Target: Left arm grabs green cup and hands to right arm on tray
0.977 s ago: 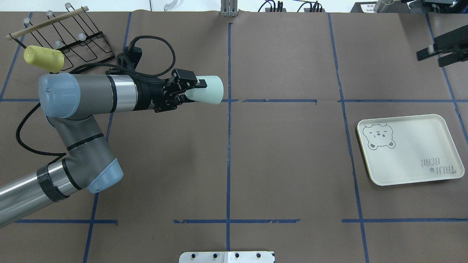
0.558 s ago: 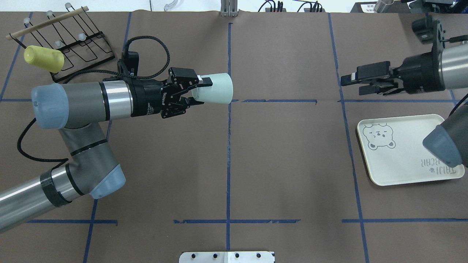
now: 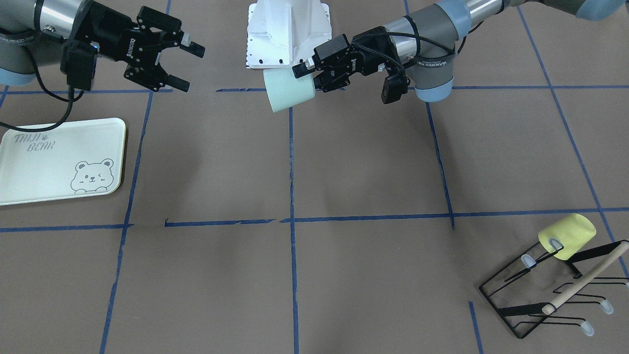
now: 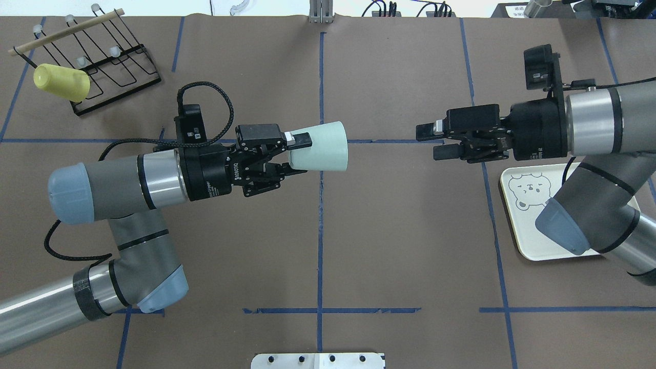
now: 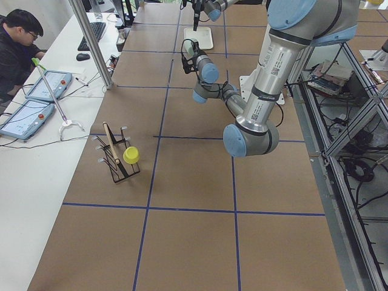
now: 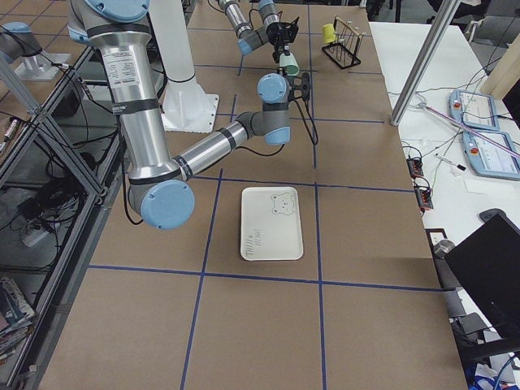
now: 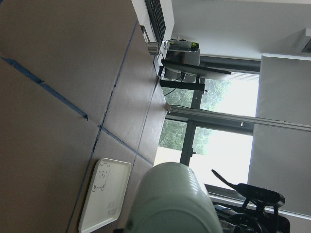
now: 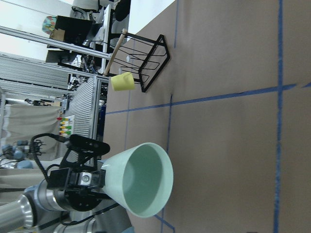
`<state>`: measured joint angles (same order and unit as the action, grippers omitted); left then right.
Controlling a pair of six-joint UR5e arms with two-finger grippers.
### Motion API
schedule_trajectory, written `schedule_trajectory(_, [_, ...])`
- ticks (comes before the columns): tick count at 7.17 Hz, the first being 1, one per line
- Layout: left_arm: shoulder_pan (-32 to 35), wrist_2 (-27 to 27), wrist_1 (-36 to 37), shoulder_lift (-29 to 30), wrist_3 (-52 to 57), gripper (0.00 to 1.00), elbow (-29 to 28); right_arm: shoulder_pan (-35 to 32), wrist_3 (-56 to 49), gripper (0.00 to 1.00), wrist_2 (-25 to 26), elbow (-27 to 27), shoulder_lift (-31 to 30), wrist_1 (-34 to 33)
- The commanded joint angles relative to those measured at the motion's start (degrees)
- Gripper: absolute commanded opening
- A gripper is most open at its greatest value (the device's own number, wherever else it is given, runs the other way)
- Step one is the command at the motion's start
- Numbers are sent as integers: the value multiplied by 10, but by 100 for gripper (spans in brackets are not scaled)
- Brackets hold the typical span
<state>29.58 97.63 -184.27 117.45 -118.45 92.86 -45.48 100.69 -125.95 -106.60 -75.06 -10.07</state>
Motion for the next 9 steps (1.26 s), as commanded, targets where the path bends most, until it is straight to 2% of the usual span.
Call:
schedule_trajectory(1, [-11,0,-50,-2,-1,51,4,62,76,100,74,0,3,106])
schedule_trajectory(2, [-26,-1,-65,-2,0,51,4,71,102,100,89,0,3,129])
schedule_trajectory(4, [-51,-1,-66,3,0,51,5,79,110,100,111,-2,4,137])
schedule_trajectory(5, [-58,-1,-65,6,0,51,5,82,110,100,117,1,24,133])
schedule_trajectory(9, [-64,-1,-65,12,-1,51,7,92,109,100,118,37,54,131])
